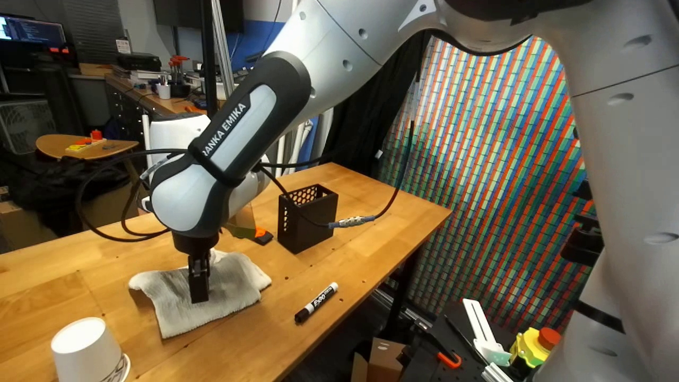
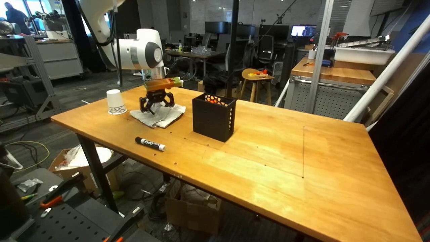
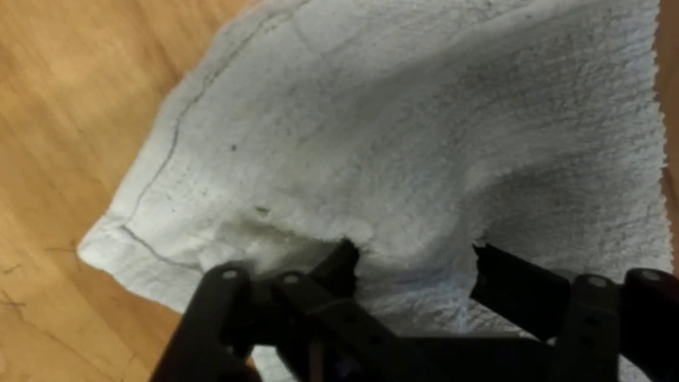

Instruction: Pick up the white towel from the table and put it in the black basket.

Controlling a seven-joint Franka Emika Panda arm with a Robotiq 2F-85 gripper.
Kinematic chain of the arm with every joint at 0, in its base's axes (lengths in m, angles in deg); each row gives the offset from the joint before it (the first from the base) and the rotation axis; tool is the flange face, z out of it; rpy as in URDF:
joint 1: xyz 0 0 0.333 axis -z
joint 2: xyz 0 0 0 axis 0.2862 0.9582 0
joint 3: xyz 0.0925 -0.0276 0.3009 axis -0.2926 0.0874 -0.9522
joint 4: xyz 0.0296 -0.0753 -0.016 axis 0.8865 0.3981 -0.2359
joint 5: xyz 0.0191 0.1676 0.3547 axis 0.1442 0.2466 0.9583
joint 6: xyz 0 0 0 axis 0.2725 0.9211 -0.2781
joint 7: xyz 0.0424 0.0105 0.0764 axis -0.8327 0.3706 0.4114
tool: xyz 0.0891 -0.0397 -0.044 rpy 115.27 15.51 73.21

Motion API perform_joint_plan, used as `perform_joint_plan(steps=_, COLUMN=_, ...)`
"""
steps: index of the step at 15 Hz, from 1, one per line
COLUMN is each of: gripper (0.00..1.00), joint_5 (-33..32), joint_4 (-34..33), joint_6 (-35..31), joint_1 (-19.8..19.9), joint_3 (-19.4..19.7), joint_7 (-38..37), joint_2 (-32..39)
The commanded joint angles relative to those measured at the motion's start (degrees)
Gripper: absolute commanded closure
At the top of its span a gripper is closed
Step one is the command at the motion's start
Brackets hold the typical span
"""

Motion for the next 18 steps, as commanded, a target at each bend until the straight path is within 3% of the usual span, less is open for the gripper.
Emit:
perform_joint_plan(steps=1, gripper=0.8, joint_5=5.0, joint_4=7.8, joint_6=3.6, joint_1=2.3, joint_3=-2.5, joint_7=2.9, joint_2=-8.8)
perform_joint_plan(steps=4, gripper=0.99, joint_5=9.2, joint_4=11.1, joint_6=6.3, joint_1=2.8, joint_3=-3.1, joint_7=4.1, joint_2=-14.7)
perform_joint_plan(steps=11, gripper=0.96, joint_5=13.9, joint_4=15.7, joint_6=10.3, joint_1=1.5, joint_3=0.2, joint_7=2.0, joint_2=-27.9)
perform_joint_plan(steps=18, gripper=0.96, joint_5=11.5, joint_4=18.6, joint_6=10.0, joint_1=3.5, joint_3=9.7, joint_7=-5.5, joint_2=-40.3)
